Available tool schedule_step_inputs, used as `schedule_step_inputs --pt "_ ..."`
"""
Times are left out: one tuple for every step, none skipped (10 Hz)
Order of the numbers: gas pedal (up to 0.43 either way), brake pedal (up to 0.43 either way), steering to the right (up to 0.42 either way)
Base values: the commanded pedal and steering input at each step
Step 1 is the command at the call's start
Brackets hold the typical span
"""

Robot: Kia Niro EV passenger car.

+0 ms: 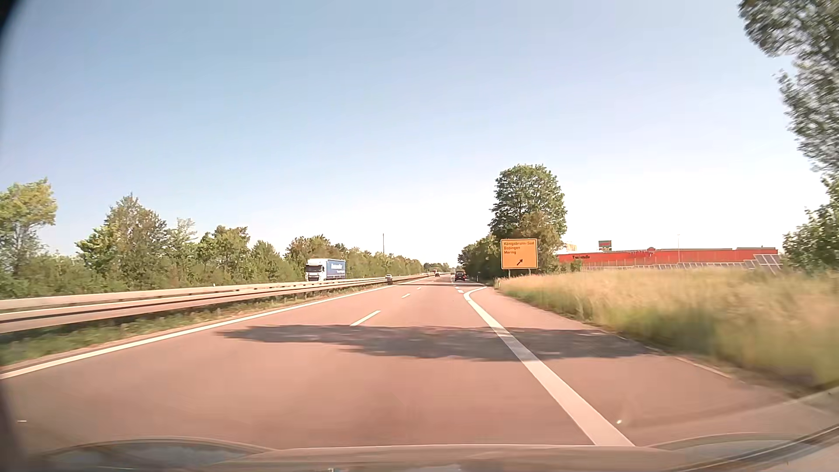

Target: Follow the waypoints while adhering to traffic rules and regulations

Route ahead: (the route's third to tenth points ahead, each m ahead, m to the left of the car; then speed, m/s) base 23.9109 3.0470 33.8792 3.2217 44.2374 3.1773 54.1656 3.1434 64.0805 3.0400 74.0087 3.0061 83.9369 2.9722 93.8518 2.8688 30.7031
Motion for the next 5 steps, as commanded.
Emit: schedule_step_inputs --pt "0.13 0.012 0.003" --pt "0.13 0.012 0.003" --pt "0.13 0.012 0.003" --pt "0.13 0.012 0.004" --pt "0.13 0.012 0.004"
